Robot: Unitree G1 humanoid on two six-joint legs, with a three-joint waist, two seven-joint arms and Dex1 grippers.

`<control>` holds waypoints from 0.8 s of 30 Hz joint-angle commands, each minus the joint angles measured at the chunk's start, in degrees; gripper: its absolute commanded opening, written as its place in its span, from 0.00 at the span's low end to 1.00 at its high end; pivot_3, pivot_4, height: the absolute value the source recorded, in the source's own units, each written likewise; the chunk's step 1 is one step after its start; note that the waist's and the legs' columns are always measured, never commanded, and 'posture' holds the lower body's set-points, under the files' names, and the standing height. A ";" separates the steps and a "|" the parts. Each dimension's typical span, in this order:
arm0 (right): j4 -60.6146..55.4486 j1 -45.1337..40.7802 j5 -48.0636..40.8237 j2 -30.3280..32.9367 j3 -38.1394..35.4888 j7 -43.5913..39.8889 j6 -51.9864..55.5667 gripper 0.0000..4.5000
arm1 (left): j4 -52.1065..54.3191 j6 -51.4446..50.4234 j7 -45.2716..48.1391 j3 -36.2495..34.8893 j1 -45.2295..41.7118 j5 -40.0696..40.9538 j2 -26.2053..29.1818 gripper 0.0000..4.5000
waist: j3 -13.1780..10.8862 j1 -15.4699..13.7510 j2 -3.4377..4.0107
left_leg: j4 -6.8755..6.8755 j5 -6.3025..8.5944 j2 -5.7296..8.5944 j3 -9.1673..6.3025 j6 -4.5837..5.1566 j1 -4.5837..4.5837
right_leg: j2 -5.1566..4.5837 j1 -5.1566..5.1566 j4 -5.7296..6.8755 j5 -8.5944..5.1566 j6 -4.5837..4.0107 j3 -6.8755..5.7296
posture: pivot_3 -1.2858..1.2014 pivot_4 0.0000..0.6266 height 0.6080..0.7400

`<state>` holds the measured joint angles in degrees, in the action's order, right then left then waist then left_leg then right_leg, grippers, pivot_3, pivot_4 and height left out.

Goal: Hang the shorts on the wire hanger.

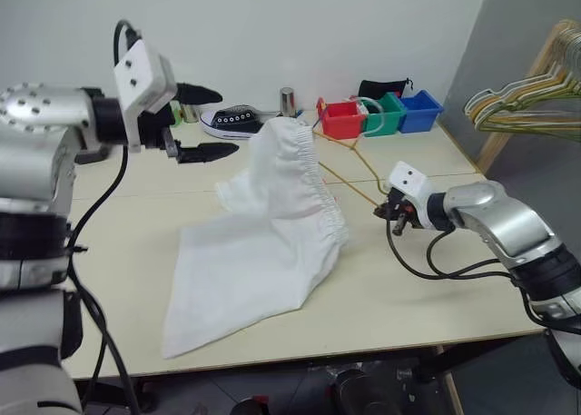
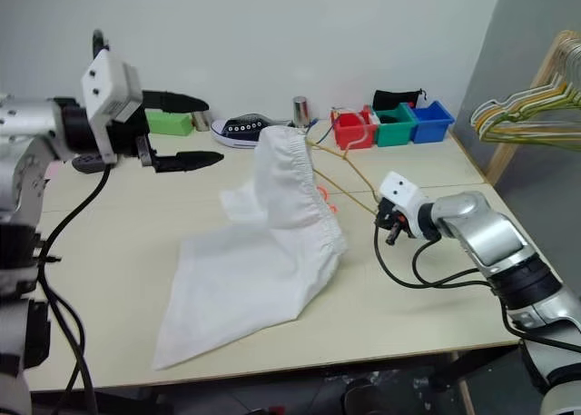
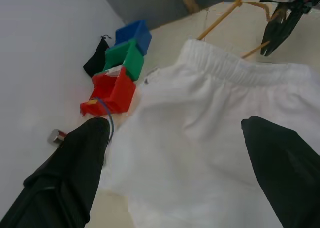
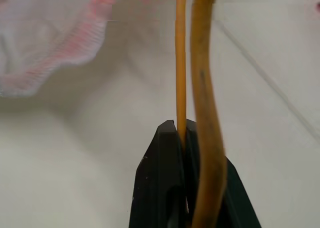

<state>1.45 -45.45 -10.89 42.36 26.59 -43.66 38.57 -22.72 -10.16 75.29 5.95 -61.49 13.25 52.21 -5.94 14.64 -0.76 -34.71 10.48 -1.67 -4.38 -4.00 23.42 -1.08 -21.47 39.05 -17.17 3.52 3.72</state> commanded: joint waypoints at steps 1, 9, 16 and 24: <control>-4.09 -2.71 6.52 -2.59 1.85 0.54 -3.60 0.00 | -12.64 12.70 4.26 4.78 -8.62 -7.57 -3.22 1.00 | 0.00 -0.06 0.00 | 0.00 0.00 0.00 0.00 0.00 0.03 | 0.00 -0.02 0.01 0.00 0.00 0.01 | 0.43 0.00 1.00; -7.25 -3.78 10.59 -7.70 0.88 0.22 0.31 0.00 | -27.21 27.60 10.28 10.56 -13.87 -16.08 -8.37 1.00 | 0.01 0.67 0.01 | -0.13 -0.01 0.00 0.03 -0.01 0.49 | -0.01 -0.43 0.12 0.01 -0.01 0.08 | 0.42 0.00 1.00; -8.37 -2.17 12.93 -7.88 0.77 -0.54 1.51 0.00 | -32.54 31.67 10.30 10.01 -16.54 -18.54 -10.08 1.00 | 0.01 1.70 0.01 | -0.21 -0.01 0.02 0.00 0.00 0.50 | -0.02 -0.46 0.31 0.01 0.00 0.08 | 0.41 0.00 1.00; -10.39 -3.01 13.72 -9.13 0.62 -1.00 1.83 0.00 | -34.44 36.60 8.68 12.06 -13.73 -23.89 -9.53 1.00 | 0.01 3.75 0.00 | -0.27 -0.12 0.05 0.00 0.14 0.42 | -0.02 -0.62 0.89 0.01 0.00 0.15 | 0.41 0.00 1.00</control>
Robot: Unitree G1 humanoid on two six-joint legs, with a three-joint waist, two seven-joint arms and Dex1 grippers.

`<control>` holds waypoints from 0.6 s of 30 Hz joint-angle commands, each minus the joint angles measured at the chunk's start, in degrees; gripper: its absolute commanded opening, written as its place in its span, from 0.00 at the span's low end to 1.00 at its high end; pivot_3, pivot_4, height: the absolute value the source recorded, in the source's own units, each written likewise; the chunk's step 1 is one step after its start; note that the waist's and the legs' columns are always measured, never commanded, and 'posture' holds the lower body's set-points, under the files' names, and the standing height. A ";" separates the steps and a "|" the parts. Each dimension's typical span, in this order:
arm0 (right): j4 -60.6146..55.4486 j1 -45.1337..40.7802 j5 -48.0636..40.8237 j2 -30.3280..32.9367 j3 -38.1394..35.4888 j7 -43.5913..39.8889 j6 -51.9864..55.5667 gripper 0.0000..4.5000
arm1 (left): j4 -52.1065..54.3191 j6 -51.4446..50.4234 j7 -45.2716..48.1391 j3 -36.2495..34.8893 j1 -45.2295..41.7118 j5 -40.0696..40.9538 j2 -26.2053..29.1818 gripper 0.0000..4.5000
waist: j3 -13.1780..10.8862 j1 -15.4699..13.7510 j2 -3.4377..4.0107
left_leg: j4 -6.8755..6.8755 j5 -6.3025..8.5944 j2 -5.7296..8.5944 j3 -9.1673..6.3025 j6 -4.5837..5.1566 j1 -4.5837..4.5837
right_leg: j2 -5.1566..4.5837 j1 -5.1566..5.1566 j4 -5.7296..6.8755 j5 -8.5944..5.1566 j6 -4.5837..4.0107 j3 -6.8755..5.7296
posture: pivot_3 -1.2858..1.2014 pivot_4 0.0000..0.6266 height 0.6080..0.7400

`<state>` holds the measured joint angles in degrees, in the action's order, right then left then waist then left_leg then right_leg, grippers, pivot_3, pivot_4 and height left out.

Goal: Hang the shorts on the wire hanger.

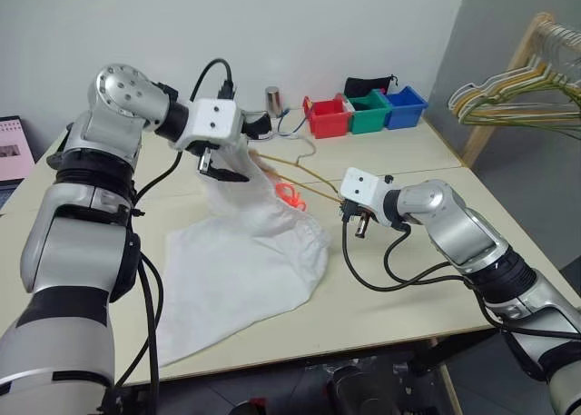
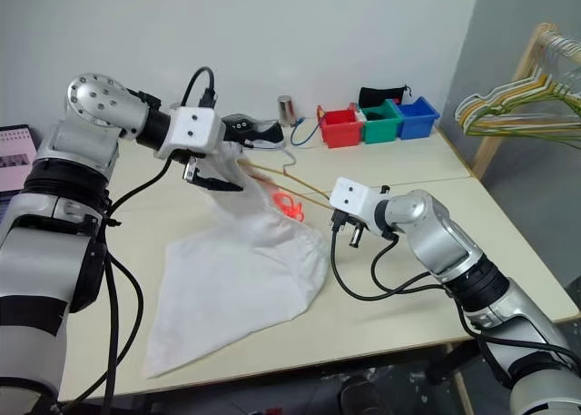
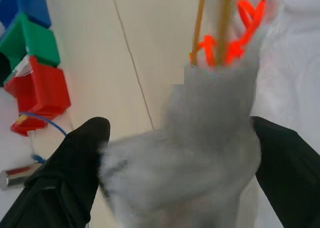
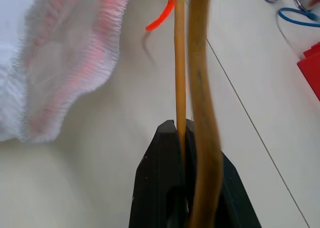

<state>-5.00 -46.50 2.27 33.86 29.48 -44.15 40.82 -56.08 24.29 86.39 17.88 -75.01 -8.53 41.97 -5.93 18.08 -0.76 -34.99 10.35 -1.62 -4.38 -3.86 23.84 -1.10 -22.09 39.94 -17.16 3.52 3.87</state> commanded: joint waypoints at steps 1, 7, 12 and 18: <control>-4.37 -2.06 0.66 -0.88 -2.28 -0.63 -0.17 0.00 | -1.45 2.43 -2.96 0.04 -0.14 -2.40 0.50 1.00 | 0.00 0.51 0.00 | 0.00 -0.04 0.00 0.00 0.06 0.00 | 0.00 -0.04 0.05 0.00 0.00 -0.01 | 0.41 0.00 1.00; -7.80 -2.92 1.75 -2.00 -1.74 -1.56 0.41 0.00 | -3.63 3.41 -8.40 0.15 0.47 -5.10 -1.17 1.00 | 0.01 1.25 -0.01 | -0.02 -0.10 0.02 -0.03 0.13 -0.01 | 0.00 -0.04 0.14 0.02 0.02 -0.01 | 0.41 0.00 1.00; -9.16 -2.72 2.62 -2.58 -1.42 -2.07 1.12 0.00 | -4.88 3.33 -10.30 -0.66 0.79 -5.28 -2.33 0.79 | 0.01 1.25 -0.02 | -0.02 -0.11 0.03 -0.05 0.14 0.00 | 0.00 -0.04 0.15 0.02 0.02 -0.01 | 0.41 0.00 1.00; -7.75 -1.89 3.45 -2.00 -2.16 -2.57 0.82 0.00 | -4.86 2.66 -9.55 -1.50 0.53 -4.75 -2.36 0.47 | 0.02 1.30 -0.02 | -0.03 -0.11 0.03 -0.05 0.13 0.00 | -0.01 -0.04 0.15 0.02 0.02 -0.02 | 0.41 0.00 1.00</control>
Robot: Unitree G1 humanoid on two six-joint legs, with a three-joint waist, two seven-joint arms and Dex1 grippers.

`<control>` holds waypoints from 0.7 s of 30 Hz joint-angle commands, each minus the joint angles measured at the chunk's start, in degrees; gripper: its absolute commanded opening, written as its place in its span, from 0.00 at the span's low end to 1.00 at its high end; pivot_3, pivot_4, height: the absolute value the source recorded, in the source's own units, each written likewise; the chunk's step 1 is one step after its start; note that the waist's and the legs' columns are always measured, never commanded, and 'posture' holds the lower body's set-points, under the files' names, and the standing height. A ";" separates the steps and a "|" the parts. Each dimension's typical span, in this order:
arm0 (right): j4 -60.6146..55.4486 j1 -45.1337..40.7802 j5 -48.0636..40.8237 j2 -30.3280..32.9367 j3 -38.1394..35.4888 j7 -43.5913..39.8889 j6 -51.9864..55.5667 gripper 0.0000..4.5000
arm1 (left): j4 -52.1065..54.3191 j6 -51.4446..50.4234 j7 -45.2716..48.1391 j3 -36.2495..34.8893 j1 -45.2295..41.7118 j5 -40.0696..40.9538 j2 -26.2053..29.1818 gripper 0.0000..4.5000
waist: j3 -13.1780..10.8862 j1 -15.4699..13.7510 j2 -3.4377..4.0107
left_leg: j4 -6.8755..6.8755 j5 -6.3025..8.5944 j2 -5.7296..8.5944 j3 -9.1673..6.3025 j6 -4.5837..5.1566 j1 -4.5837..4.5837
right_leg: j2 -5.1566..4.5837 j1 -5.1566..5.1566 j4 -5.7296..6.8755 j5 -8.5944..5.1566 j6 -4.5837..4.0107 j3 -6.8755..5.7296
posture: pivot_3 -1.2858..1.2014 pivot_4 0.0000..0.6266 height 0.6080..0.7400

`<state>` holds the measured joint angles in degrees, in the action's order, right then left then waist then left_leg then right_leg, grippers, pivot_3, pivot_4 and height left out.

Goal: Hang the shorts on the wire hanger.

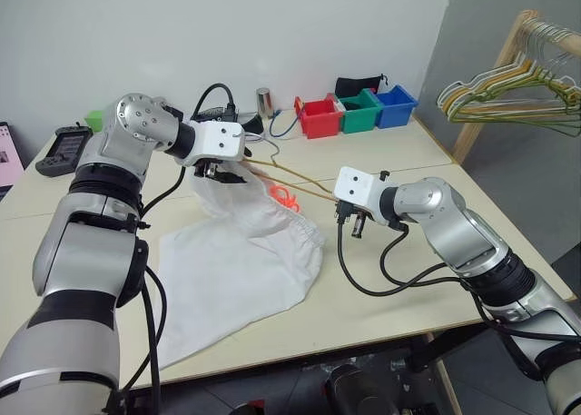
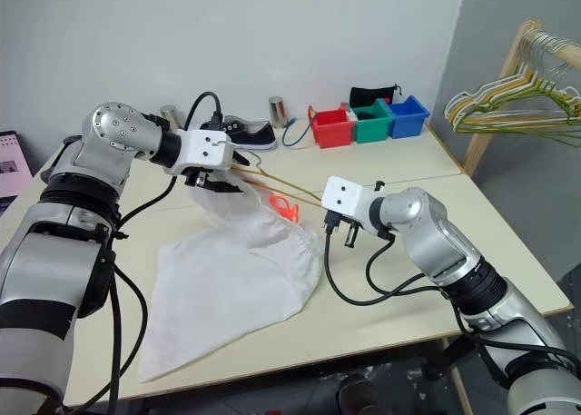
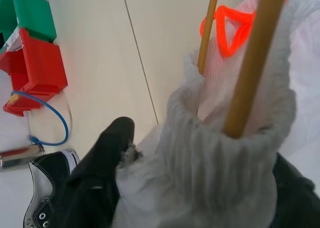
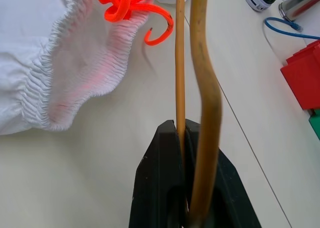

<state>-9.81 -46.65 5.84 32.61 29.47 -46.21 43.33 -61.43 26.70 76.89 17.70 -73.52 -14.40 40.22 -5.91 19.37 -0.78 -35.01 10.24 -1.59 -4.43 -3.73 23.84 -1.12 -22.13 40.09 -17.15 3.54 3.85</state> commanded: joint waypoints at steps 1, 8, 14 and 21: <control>-2.86 -1.73 -0.10 -0.69 -2.24 -0.55 -1.69 0.00 | 0.47 0.21 0.05 -1.36 -0.98 1.12 -0.58 0.42 | 0.00 0.10 0.00 | 0.00 0.00 0.00 0.00 0.00 0.00 | 0.00 0.00 0.01 0.00 0.00 0.00 | 0.41 0.00 1.00; -2.56 -1.76 -0.64 -0.52 -3.12 -1.03 -1.20 0.00 | 0.93 -0.15 1.24 -1.52 -1.13 1.46 -0.57 0.13 | 0.01 0.64 -0.01 | -0.05 -0.01 0.01 -0.01 0.00 0.00 | 0.00 0.00 0.06 0.00 0.00 0.00 | 0.41 0.00 1.00; -1.42 -2.16 -0.50 -0.36 -3.85 -1.63 -1.74 0.00 | 1.17 -0.25 2.00 -1.61 -1.03 1.52 -0.44 0.00 | 0.03 1.28 -0.04 | -0.06 -0.01 0.02 -0.03 0.00 0.00 | -0.02 0.01 0.09 0.00 0.00 -0.01 | 0.40 0.00 1.00; 0.19 -3.03 -0.75 -0.30 -4.24 -3.04 -3.08 0.00 | 1.73 -1.01 1.53 -2.02 -0.52 1.65 -0.31 0.00 | 0.03 1.46 -0.04 | -0.09 -0.03 0.02 -0.03 0.02 -0.05 | -0.02 0.01 0.24 0.00 0.00 -0.01 | 0.41 0.00 1.00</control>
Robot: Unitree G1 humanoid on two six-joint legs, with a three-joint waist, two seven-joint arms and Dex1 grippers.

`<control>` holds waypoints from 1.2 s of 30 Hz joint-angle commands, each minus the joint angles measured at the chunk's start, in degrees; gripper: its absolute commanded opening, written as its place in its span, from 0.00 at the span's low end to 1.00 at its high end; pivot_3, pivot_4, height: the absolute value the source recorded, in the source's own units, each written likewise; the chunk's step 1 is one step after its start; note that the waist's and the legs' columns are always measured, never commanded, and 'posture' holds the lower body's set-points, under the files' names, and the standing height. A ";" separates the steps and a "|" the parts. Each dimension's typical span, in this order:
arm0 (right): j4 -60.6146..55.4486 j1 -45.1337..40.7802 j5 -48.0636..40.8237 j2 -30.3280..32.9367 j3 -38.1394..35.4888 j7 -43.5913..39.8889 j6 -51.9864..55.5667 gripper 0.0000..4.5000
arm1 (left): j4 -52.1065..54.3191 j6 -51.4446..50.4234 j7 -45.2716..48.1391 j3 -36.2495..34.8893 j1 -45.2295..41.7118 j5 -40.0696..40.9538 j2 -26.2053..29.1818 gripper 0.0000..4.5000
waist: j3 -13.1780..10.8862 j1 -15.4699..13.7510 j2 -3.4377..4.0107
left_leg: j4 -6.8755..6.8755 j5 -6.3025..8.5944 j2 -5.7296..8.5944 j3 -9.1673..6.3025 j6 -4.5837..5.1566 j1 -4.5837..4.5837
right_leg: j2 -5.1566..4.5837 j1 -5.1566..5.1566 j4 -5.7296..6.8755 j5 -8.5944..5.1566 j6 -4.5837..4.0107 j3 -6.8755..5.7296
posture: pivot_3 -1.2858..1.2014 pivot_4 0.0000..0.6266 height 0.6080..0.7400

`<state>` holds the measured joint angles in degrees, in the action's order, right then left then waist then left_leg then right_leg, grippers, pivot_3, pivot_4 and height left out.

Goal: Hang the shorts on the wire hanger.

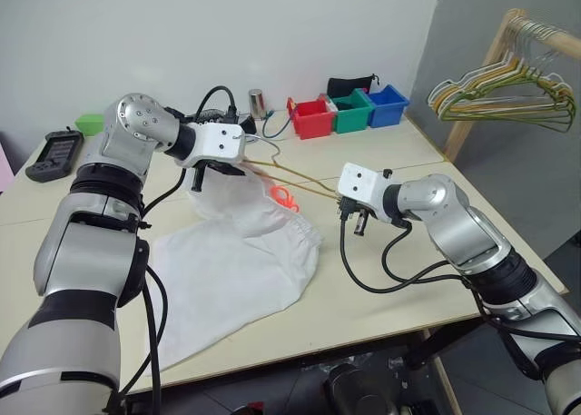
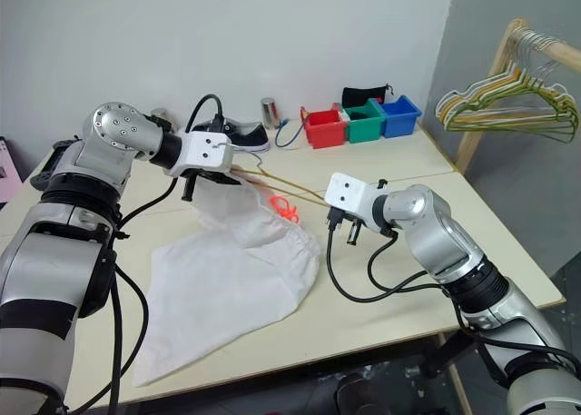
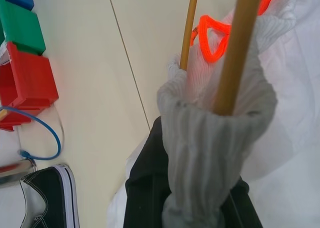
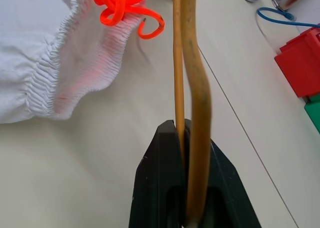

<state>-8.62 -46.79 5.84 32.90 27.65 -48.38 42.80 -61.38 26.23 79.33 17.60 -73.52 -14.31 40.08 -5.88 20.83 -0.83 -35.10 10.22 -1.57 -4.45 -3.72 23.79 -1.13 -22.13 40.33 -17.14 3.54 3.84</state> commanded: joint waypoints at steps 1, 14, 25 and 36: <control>-0.60 -3.02 -1.16 -0.57 -2.70 -1.40 -2.56 0.06 | 1.90 -0.76 -0.92 -1.98 -0.32 1.65 -0.14 0.00 | 0.00 -0.01 0.00 | 0.00 -0.01 0.00 0.00 0.01 0.00 | 0.00 0.00 0.02 0.00 0.00 0.00 | 0.41 0.00 1.00; -4.10 -4.79 -10.51 8.48 -12.86 -11.85 6.34 0.70 | 16.63 -5.52 -1.97 -4.65 13.17 4.97 4.31 0.00 | 0.01 0.02 -0.01 | -0.09 -0.05 0.01 0.00 0.04 -0.09 | -0.02 -0.01 0.34 0.00 0.00 0.06 | 0.41 0.03 1.00; 0.60 8.18 -22.93 -8.96 -20.16 -1.52 30.08 0.97 | 44.21 -32.52 -3.32 -14.88 30.86 16.20 10.57 0.00 | 0.24 0.09 -0.40 | -0.07 -0.11 -0.02 0.02 0.10 -0.63 | 0.06 0.28 0.66 -0.01 -0.04 0.18 | 0.42 0.04 1.00; 16.53 3.29 -24.14 -24.46 -21.26 9.47 29.10 0.97 | 54.27 -40.17 -5.90 -16.80 36.85 19.31 13.28 0.00 | 0.28 -2.15 -0.46 | -0.06 -0.11 0.00 -0.06 0.10 -0.93 | 0.10 0.71 0.52 -0.03 -0.07 0.17 | 0.45 0.03 1.00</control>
<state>7.29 -43.07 -18.54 8.37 6.00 -39.88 74.11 -9.35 -13.42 74.32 3.09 -36.50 3.88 51.93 -5.60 18.68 -1.29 -35.15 10.11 -1.56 -4.51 -3.61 22.90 -1.03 -21.43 40.78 -17.17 3.46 4.01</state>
